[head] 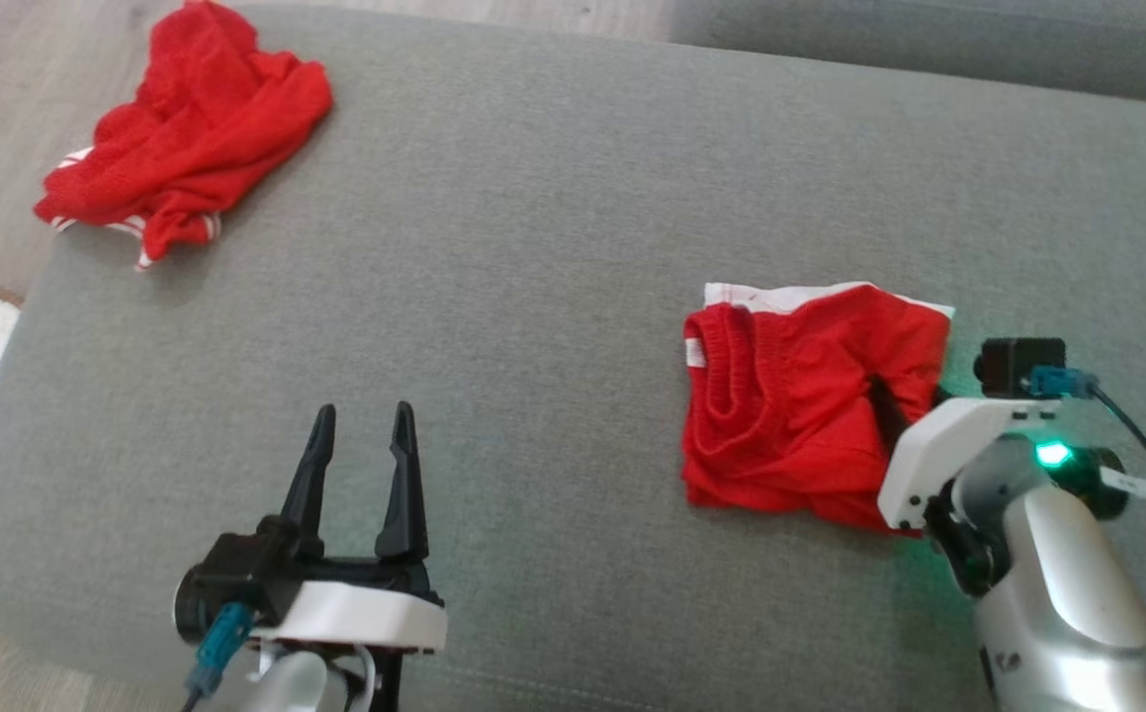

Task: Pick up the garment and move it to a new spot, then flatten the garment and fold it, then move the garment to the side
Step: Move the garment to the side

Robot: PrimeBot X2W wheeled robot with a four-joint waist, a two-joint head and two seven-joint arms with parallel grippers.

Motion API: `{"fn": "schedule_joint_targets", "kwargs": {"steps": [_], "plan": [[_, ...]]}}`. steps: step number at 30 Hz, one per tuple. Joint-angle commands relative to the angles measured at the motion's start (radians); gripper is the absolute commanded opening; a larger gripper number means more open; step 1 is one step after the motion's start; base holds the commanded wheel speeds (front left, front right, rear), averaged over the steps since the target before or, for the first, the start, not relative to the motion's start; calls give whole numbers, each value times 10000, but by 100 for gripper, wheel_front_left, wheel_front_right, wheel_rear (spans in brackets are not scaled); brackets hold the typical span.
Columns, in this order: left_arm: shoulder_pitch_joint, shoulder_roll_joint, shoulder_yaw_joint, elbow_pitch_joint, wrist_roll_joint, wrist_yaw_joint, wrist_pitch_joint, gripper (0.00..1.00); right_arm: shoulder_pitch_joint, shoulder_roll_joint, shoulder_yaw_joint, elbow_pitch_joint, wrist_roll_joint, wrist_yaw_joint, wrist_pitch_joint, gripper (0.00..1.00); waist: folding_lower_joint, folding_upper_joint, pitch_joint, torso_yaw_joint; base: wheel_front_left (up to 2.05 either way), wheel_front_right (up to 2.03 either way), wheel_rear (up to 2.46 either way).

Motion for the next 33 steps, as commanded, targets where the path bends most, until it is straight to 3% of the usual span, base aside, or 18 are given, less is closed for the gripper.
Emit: {"fn": "schedule_joint_targets", "kwargs": {"steps": [1, 2, 12, 22, 27, 33], "plan": [[-398, -10, 386, -313, 131, -80, -95, 100, -226, -9, 364, -94, 142, 65, 47, 4, -1, 0, 92, -215, 0, 0, 0], [-421, -25, 381, -317, 159, -104, -95, 100, -284, -8, 396, -104, 183, 65, -10, 0, -1, 0, 128, -321, 0, 0, 0], [-672, -82, 499, -531, 230, -269, -95, 100, -930, -20, -100, -487, -386, 65, -971, 0, -1, 0, 621, -2101, 0, 0, 0], [-1409, 402, 428, -1020, 611, -250, 344, 100, -1527, -18, -968, -1158, -621, 65, -1720, 0, -1, 0, 1494, -4973, 0, 0, 0], [-1680, 498, 296, -1168, 729, -255, 605, 100, -1751, -12, -994, -986, -617, 65, -1912, 0, -1, 0, 1660, -5433, 0, 0, 0], [-1825, 574, 195, -1317, 808, -215, 790, 100, -2301, -127, -884, -610, -975, 65, -2077, 0, -1, 0, 1753, -5143, 0, 0, 0]]}}
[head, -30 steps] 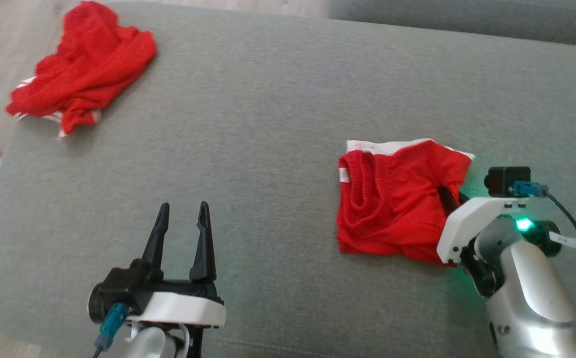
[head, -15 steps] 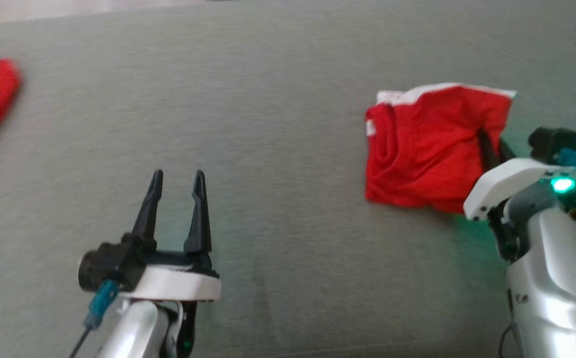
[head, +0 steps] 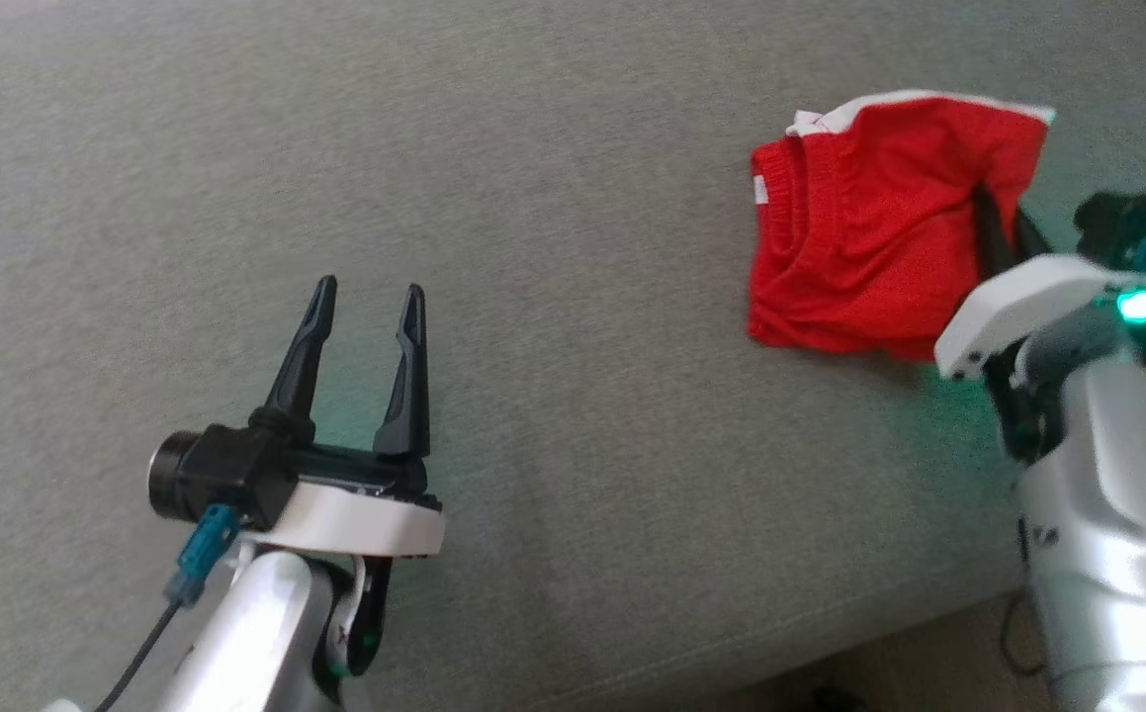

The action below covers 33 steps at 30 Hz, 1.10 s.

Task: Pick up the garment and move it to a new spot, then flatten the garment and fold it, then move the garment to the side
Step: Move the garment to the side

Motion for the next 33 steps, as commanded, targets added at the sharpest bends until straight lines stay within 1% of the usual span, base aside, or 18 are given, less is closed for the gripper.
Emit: {"fn": "schedule_joint_targets", "kwargs": {"steps": [1, 7, 12, 17, 20, 21, 22, 23, 24, 28, 30, 33], "plan": [[-322, 196, 314, -411, 88, 50, 39, 100, -509, -182, 208, -280, -82, 65, -159, 0, -1, 0, 31, 221, 0, 0, 0], [-260, 394, 443, -675, 105, 198, 117, 100, -1368, -1005, -116, 404, -238, 65, -176, 0, -1, 0, 235, 1027, 0, 0, 0], [-161, 511, 482, -969, 130, 313, 184, 100, -1939, -2032, -782, 916, -404, 65, -151, 0, -1, 0, 438, 1668, 0, 0, 0], [-97, 582, 466, -1203, 150, 384, 243, 100, -2289, -2975, -1297, 1475, -603, 65, -113, 0, -1, 0, 648, 2015, 0, 0, 0], [-77, 601, 438, -1283, 157, 410, 261, 100, -2438, -3380, -1458, 1790, -804, 65, -184, 0, -1, 0, 725, 2085, 0, 0, 0], [-78, 606, 429, -1294, 159, 416, 267, 100, -2494, -3477, -1483, 1884, -883, 65, -251, 12, -1, 0, 748, 2096, 0, 0, 0], [-78, 606, 429, -1294, 159, 416, 267, 100, -2494, -3477, -1483, 1884, -883, 65, -251, 12, -1, 0, 748, 2096, 0, 0, 0], [-85, 607, 416, -1294, 161, 419, 270, 100, -2547, -3548, -1451, 1971, -971, 65, -343, 51, -1, 0, 760, 2103, 0, 0, 0], [-93, 603, 402, -1287, 162, 424, 274, 100, -2615, -3599, -1453, 2042, -1031, 65, -480, 100, -1, 0, 765, 2103, 0, 0, 0], [-133, 570, 347, -1230, 147, 442, 293, 100, -2882, -3641, -1436, 2262, -1372, 65, -1140, 100, -1, 0, 724, 2067, 0, 0, 0], [-139, 534, 311, -1170, 122, 463, 298, 100, -3039, -3473, -1336, 2396, -1561, 65, -1486, 100, -1, 0, 595, 2021, 0, 0, 0], [-95, 531, 345, -1061, 28, 450, 234, 100, -3119, -3195, -1112, 2463, -1551, 65, -1699, 100, -1, 0, 372, 1973, 0, 0, 0]]}}
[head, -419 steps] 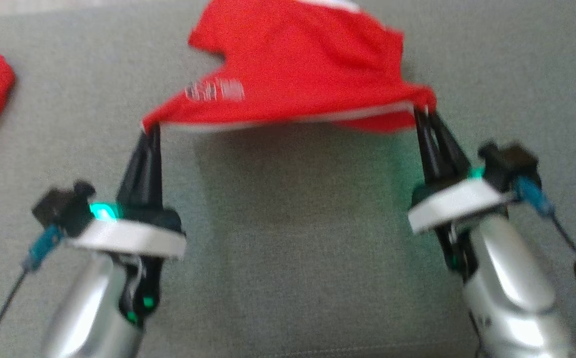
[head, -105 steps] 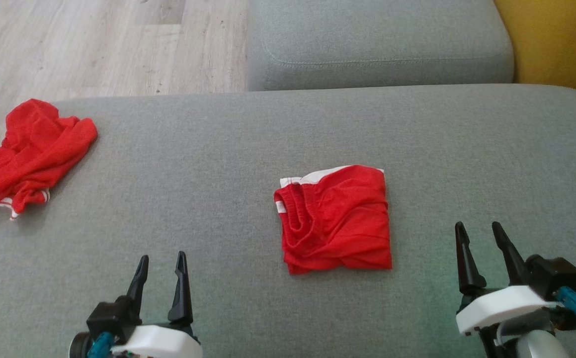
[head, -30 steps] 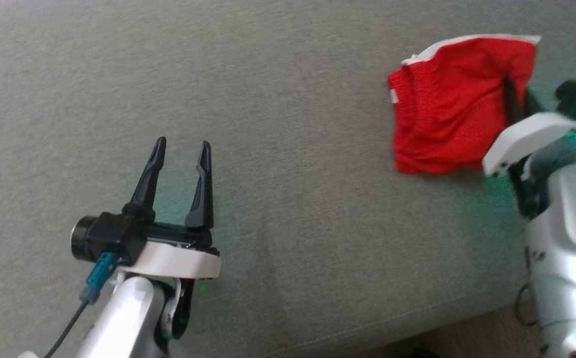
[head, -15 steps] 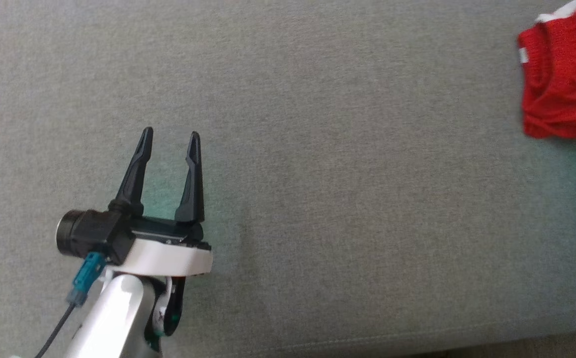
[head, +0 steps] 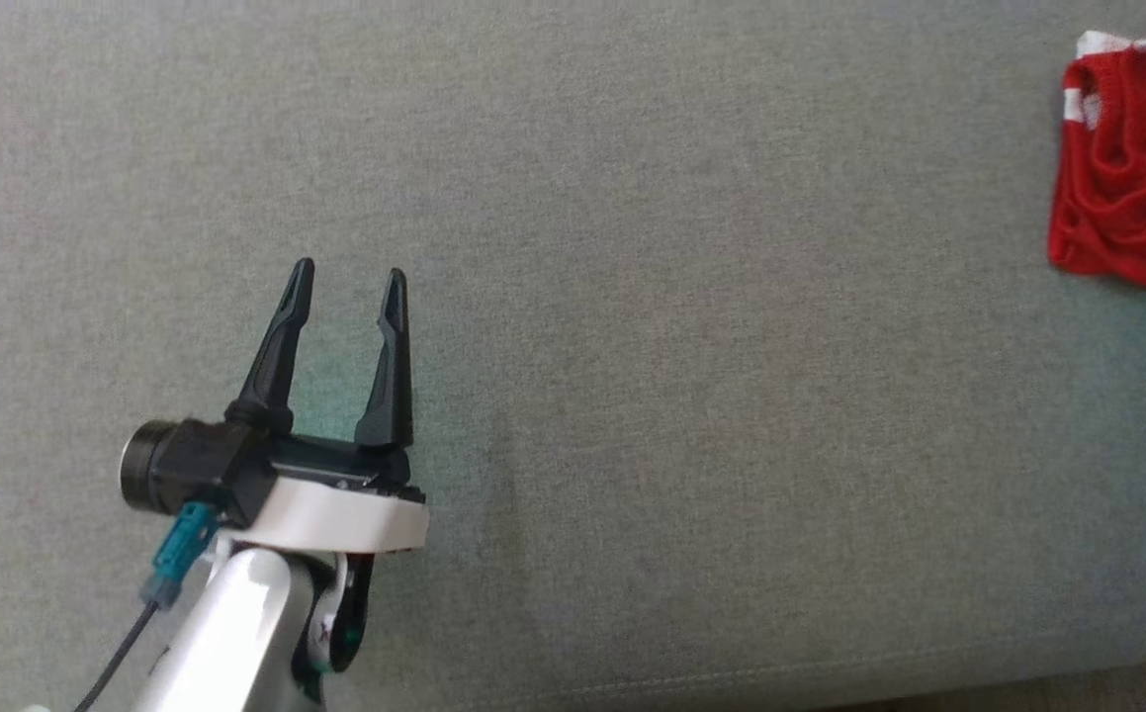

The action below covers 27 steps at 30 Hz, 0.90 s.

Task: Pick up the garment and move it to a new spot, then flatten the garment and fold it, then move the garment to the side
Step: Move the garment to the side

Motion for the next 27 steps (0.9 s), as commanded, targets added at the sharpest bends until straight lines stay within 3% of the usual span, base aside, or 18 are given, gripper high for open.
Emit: {"fn": "schedule_joint_targets", "kwargs": {"steps": [1, 14, 27], "plan": [[-106, 129, 358, -235, -61, 76, -54, 100, -167, 86, 262, -292, -2, 65, -127, 100, 0, 0, -182, -47, 0, 0, 0], [329, -24, 781, 1066, -746, 6, -605, 100, 1460, 1554, 1818, -1808, 851, 65, -27, 100, 0, 0, -2146, 27, 0, 0, 0], [1519, -231, 1088, 2472, -1116, -108, -1029, 100, 5596, 3089, 2217, -4741, 1422, 65, 58, 100, 0, 0, -3711, 634, 0, 0, 0]]}}
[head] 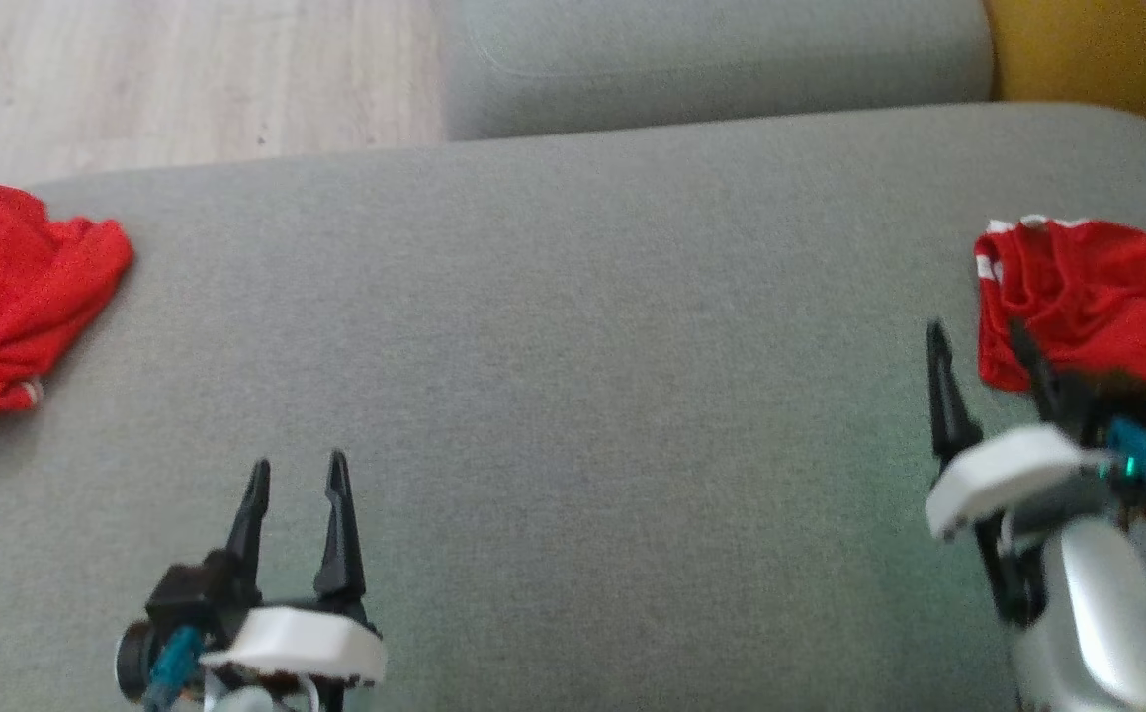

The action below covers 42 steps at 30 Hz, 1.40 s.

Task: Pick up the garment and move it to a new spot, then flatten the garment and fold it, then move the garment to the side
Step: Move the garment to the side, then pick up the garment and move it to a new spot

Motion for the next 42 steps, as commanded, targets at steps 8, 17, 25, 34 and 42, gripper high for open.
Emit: {"fn": "schedule_joint_targets", "kwargs": {"steps": [8, 17, 25, 34, 42], "plan": [[204, 38, 345, 147, -30, -128, -165, 100, 1645, 162, 550, -1859, 707, 65, -275, 100, 3, 0, -437, 355, 0, 0, 0], [256, -66, 342, 295, -68, -153, -186, 100, 2744, 166, 581, -2369, 1387, 65, -409, 100, 3, 0, -628, 354, 0, 0, 0], [229, -99, 253, 342, -93, -180, -189, 100, 2793, 167, 875, -2197, 1538, 65, -445, 100, 3, 0, -692, 327, 0, 0, 0], [155, -95, 168, 361, -102, -184, -188, 100, 2824, 167, 875, -2217, 1494, 65, -448, 100, 3, 0, -688, 564, 0, 0, 0], [-31, -86, 50, 256, -34, -191, -165, 100, 2908, 167, 811, -2327, 1524, 65, -526, 100, 3, 0, -693, 1865, 0, 0, 0]]}}
